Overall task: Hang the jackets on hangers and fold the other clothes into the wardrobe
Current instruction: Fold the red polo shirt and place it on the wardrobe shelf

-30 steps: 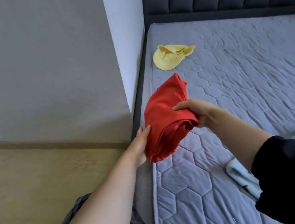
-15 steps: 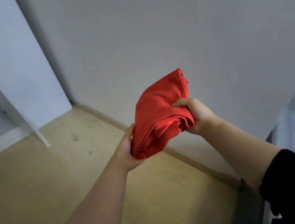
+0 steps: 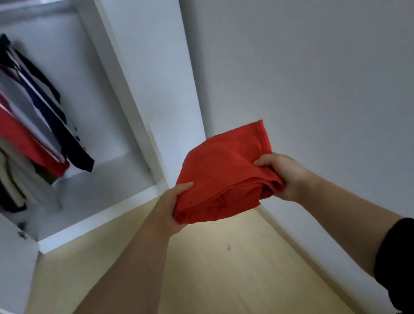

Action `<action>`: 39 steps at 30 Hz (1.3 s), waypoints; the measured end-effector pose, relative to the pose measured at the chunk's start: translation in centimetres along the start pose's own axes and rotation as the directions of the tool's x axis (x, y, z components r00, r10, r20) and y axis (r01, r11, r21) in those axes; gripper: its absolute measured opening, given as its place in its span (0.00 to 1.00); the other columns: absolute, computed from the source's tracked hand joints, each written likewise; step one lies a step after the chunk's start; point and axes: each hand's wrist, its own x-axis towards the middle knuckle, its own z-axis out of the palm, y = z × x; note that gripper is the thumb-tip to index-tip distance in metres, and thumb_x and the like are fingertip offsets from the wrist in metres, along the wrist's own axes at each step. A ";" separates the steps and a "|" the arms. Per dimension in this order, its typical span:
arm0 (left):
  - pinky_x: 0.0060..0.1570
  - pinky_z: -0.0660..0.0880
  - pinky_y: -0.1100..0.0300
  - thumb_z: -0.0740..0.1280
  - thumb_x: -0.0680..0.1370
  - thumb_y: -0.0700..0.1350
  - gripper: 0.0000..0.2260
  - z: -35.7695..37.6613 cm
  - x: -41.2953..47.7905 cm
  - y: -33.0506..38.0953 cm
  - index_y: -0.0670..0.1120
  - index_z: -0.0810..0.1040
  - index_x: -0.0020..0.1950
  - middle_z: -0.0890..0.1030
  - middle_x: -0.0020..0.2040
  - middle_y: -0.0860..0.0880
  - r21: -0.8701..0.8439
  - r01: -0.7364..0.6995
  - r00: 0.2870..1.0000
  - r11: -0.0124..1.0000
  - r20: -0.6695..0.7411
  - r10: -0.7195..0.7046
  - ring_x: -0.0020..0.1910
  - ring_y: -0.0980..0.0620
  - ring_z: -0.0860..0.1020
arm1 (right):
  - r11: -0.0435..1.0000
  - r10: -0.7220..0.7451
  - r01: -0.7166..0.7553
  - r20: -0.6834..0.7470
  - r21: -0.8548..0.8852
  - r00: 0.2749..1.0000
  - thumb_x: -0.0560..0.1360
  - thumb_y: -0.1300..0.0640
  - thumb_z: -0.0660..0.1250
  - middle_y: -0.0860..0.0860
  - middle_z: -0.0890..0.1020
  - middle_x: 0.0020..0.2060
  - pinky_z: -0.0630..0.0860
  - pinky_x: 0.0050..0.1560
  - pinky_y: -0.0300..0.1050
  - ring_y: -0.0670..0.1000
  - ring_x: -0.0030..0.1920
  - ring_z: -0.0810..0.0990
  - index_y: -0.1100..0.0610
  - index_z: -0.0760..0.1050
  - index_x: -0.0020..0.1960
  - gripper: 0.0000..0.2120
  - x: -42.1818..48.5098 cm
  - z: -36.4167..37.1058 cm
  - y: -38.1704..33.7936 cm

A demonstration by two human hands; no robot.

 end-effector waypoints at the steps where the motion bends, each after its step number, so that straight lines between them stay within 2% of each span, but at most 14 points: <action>1: 0.39 0.80 0.55 0.70 0.71 0.44 0.21 0.1 -1.4 3.9 0.44 0.75 0.64 0.84 0.46 0.45 0.030 -0.021 0.999 0.999 -0.039 0.022 0.40 0.46 0.83 | 0.999 -0.016 0.017 0.022 -0.029 1.000 0.78 0.62 0.59 0.54 0.79 0.31 0.74 0.26 0.43 0.53 0.27 0.78 0.59 0.71 0.56 0.08 -0.4 1.9 -3.2; 3: 0.37 0.80 0.57 0.67 0.74 0.43 0.16 0.4 -4.5 11.3 0.44 0.75 0.62 0.84 0.44 0.45 0.076 -0.065 0.991 0.995 -0.115 0.074 0.39 0.47 0.83 | 1.000 0.003 -0.001 0.108 -0.023 0.994 0.78 0.57 0.62 0.54 0.82 0.36 0.78 0.29 0.44 0.52 0.32 0.81 0.57 0.71 0.59 0.10 -1.3 5.9 -9.2; 6: 0.40 0.80 0.55 0.66 0.76 0.42 0.12 0.4 -8.9 20.8 0.45 0.76 0.59 0.83 0.45 0.45 0.063 -0.123 0.974 0.990 -0.186 0.132 0.42 0.45 0.82 | 0.997 0.065 -0.075 0.246 0.033 0.967 0.76 0.57 0.67 0.57 0.82 0.52 0.83 0.42 0.54 0.56 0.49 0.82 0.56 0.72 0.61 0.14 -2.2 12.1 -17.0; 8: 0.47 0.78 0.51 0.67 0.76 0.42 0.13 -0.7 -11.4 26.0 0.45 0.75 0.60 0.83 0.48 0.43 0.041 -0.162 0.957 0.986 -0.238 0.167 0.46 0.44 0.81 | 0.996 0.072 -0.087 0.300 0.036 0.951 0.76 0.60 0.67 0.57 0.82 0.50 0.81 0.48 0.54 0.56 0.49 0.81 0.59 0.73 0.60 0.13 -2.2 16.5 -20.9; 10: 0.49 0.79 0.50 0.67 0.75 0.42 0.13 -3.0 -13.4 30.4 0.44 0.75 0.60 0.83 0.47 0.43 0.021 -0.192 0.946 0.981 -0.264 0.190 0.45 0.44 0.81 | 0.997 0.065 -0.074 0.358 0.011 0.932 0.76 0.63 0.65 0.57 0.82 0.45 0.79 0.50 0.53 0.55 0.46 0.80 0.61 0.75 0.54 0.07 -1.3 21.0 -23.8; 12: 0.45 0.80 0.52 0.68 0.72 0.42 0.17 -6.4 -14.8 34.4 0.43 0.76 0.61 0.84 0.45 0.43 -0.016 -0.245 0.926 0.969 -0.299 0.229 0.42 0.45 0.82 | 0.999 0.047 -0.051 0.413 -0.001 0.910 0.77 0.65 0.62 0.56 0.81 0.40 0.80 0.46 0.50 0.53 0.41 0.80 0.60 0.75 0.47 0.04 0.4 25.8 -25.8; 15: 0.46 0.77 0.50 0.72 0.66 0.44 0.29 -12.0 -16.4 39.5 0.41 0.73 0.66 0.81 0.49 0.40 0.008 -0.283 0.903 0.959 -0.336 0.269 0.45 0.42 0.80 | 0.999 0.000 0.021 0.457 -0.040 0.889 0.77 0.67 0.59 0.53 0.81 0.31 0.80 0.38 0.45 0.49 0.31 0.81 0.59 0.75 0.42 0.09 3.6 33.9 -27.7; 18: 0.50 0.78 0.52 0.68 0.72 0.45 0.22 -18.1 -17.1 44.8 0.42 0.74 0.64 0.82 0.52 0.40 -0.014 -0.367 0.878 0.930 -0.335 0.341 0.46 0.44 0.80 | 0.997 -0.038 0.063 0.448 -0.040 0.893 0.76 0.68 0.58 0.51 0.77 0.23 0.78 0.28 0.41 0.47 0.23 0.77 0.59 0.72 0.38 0.10 7.0 42.4 -29.4; 21: 0.58 0.74 0.50 0.70 0.71 0.46 0.25 -23.5 -17.9 50.3 0.43 0.74 0.67 0.79 0.61 0.41 -0.019 -0.405 0.856 0.914 -0.359 0.372 0.49 0.44 0.80 | 0.995 -0.066 0.091 0.468 -0.032 0.881 0.76 0.68 0.57 0.52 0.77 0.22 0.77 0.24 0.40 0.47 0.22 0.77 0.59 0.72 0.39 0.10 9.8 50.5 -31.7; 25: 0.43 0.81 0.53 0.71 0.68 0.47 0.28 -29.1 -17.4 58.2 0.45 0.73 0.68 0.82 0.55 0.43 -0.027 -0.470 0.818 0.882 -0.388 0.424 0.43 0.46 0.83 | 0.993 -0.108 0.117 0.510 0.014 0.853 0.76 0.68 0.57 0.55 0.77 0.30 0.79 0.30 0.42 0.50 0.28 0.78 0.59 0.72 0.40 0.10 13.3 59.0 -35.0; 27: 0.42 0.81 0.54 0.71 0.68 0.47 0.28 -31.0 -16.3 61.4 0.45 0.73 0.68 0.81 0.56 0.44 -0.022 -0.489 0.812 0.872 -0.377 0.446 0.44 0.46 0.83 | 0.989 -0.137 0.142 0.514 0.029 0.847 0.76 0.68 0.57 0.54 0.77 0.30 0.80 0.30 0.43 0.50 0.28 0.78 0.59 0.72 0.41 0.10 15.5 61.8 -36.5; 31: 0.36 0.80 0.57 0.66 0.76 0.44 0.17 -34.1 -11.5 66.5 0.44 0.74 0.64 0.83 0.47 0.44 -0.023 -0.511 0.804 0.859 -0.367 0.468 0.40 0.48 0.83 | 0.984 -0.175 0.172 0.501 0.053 0.847 0.77 0.67 0.56 0.51 0.79 0.24 0.78 0.27 0.41 0.47 0.24 0.79 0.58 0.72 0.41 0.10 21.8 65.7 -38.7; 36: 0.30 0.78 0.59 0.65 0.77 0.43 0.10 -38.4 -4.6 72.4 0.44 0.76 0.58 0.83 0.44 0.44 -0.003 -0.560 0.751 0.829 -0.424 0.506 0.37 0.48 0.82 | 0.979 -0.203 0.190 0.506 0.078 0.838 0.77 0.67 0.57 0.50 0.78 0.23 0.78 0.26 0.39 0.47 0.23 0.77 0.57 0.72 0.40 0.10 31.1 71.3 -41.8; 39: 0.29 0.78 0.60 0.64 0.77 0.42 0.07 -42.4 -1.9 78.5 0.44 0.77 0.53 0.83 0.40 0.46 0.030 -0.602 0.697 0.798 -0.466 0.544 0.36 0.49 0.81 | 0.973 -0.225 0.212 0.581 0.092 0.782 0.76 0.67 0.57 0.50 0.77 0.24 0.78 0.28 0.40 0.47 0.24 0.77 0.57 0.72 0.41 0.10 37.4 77.3 -44.3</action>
